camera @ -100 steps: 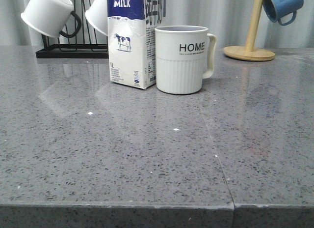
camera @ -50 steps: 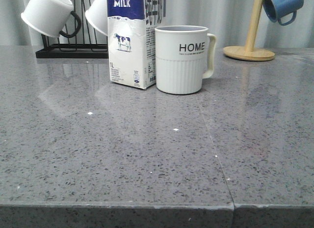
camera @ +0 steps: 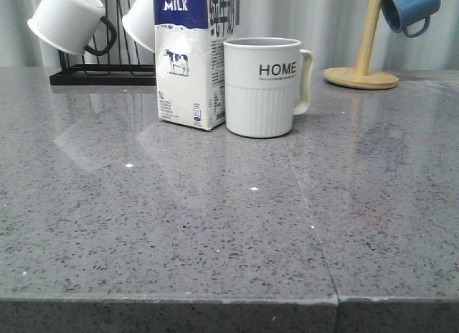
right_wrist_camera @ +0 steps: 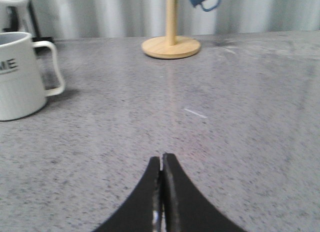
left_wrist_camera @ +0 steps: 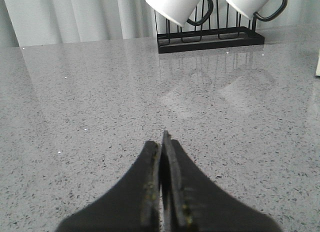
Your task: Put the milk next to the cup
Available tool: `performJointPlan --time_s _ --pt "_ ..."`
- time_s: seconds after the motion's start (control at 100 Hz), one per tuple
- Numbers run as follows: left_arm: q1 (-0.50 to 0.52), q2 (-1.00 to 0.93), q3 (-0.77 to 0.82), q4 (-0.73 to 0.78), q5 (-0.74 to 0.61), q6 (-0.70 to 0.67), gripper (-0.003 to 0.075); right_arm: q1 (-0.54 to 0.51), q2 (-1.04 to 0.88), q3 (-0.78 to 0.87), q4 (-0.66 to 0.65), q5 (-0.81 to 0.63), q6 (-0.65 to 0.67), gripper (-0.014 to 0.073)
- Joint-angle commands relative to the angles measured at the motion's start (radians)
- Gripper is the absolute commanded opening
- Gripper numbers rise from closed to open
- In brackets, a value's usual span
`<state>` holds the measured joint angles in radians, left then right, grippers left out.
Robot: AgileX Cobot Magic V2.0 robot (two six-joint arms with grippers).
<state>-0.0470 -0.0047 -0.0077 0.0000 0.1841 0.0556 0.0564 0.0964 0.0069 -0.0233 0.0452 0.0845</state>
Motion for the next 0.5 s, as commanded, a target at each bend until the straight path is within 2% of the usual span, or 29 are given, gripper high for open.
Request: performJointPlan --time_s 0.0,0.12,0.49 --pt "0.006 -0.026 0.061 0.0 -0.086 -0.001 -0.002 -0.039 -0.046 0.002 0.023 -0.092 -0.035 -0.0067" --pt "0.006 -0.026 0.061 0.0 -0.086 -0.001 -0.002 -0.068 -0.134 0.002 0.023 -0.075 -0.036 -0.0067" --pt "0.006 -0.026 0.061 0.0 -0.086 -0.001 -0.002 -0.069 -0.129 0.002 0.018 -0.065 -0.036 -0.0067"
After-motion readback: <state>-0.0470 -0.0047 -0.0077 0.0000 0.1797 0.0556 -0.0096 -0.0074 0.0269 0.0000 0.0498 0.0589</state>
